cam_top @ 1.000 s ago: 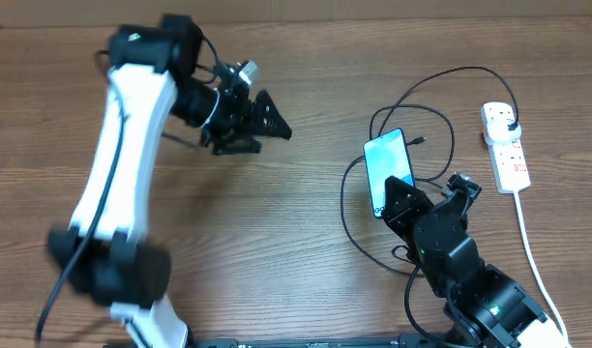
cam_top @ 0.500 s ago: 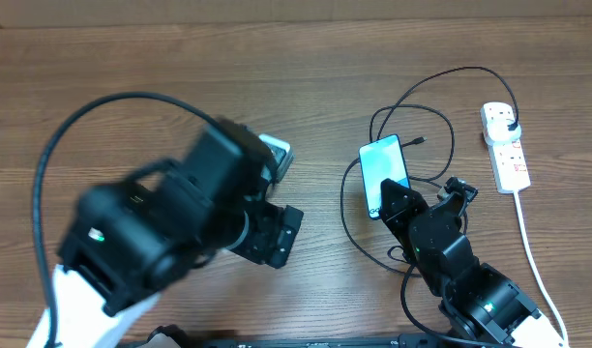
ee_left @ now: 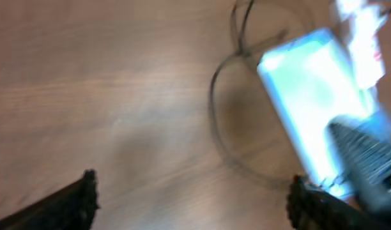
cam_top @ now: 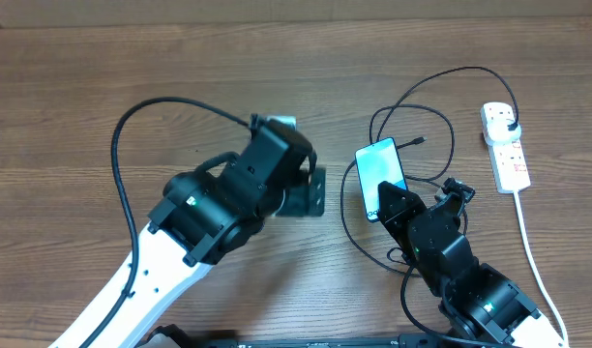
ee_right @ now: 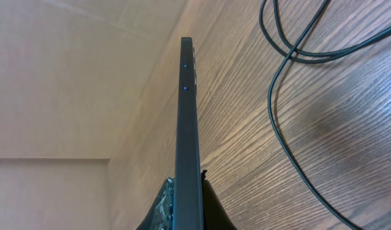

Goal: Plug charger to phone and switch on socket
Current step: 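Swing the left gripper back toward the phone held by the right gripper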

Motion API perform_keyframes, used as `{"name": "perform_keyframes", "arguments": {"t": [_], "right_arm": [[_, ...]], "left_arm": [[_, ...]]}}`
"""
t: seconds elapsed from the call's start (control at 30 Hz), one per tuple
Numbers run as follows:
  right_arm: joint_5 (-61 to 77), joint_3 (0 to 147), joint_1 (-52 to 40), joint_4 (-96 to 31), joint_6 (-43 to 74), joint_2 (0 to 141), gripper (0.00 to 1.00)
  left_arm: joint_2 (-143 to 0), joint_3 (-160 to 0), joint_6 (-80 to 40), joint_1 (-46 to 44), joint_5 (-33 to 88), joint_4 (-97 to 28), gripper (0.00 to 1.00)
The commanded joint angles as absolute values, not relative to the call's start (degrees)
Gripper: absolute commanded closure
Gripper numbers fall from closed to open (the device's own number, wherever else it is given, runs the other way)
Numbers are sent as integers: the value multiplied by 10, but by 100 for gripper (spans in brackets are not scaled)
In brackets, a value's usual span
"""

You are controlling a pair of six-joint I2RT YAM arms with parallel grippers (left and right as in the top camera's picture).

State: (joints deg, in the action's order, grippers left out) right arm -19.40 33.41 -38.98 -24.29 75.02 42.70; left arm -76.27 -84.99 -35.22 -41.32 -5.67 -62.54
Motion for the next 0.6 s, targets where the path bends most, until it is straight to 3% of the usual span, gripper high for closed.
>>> {"name": "perform_keyframes", "arguments": {"t": [0.0, 0.27, 0.57], "right_arm": [[-196, 339, -387, -235, 752, 422, 96], [-194, 339, -387, -238, 752, 422, 96], [-194, 339, -387, -239, 752, 422, 96]], "left_arm": [[-755, -853, -364, -401, -87, -577, 0], [-755, -853, -387, -377, -120, -577, 0], [-708, -800, -333, -234, 83, -594, 0]]}}
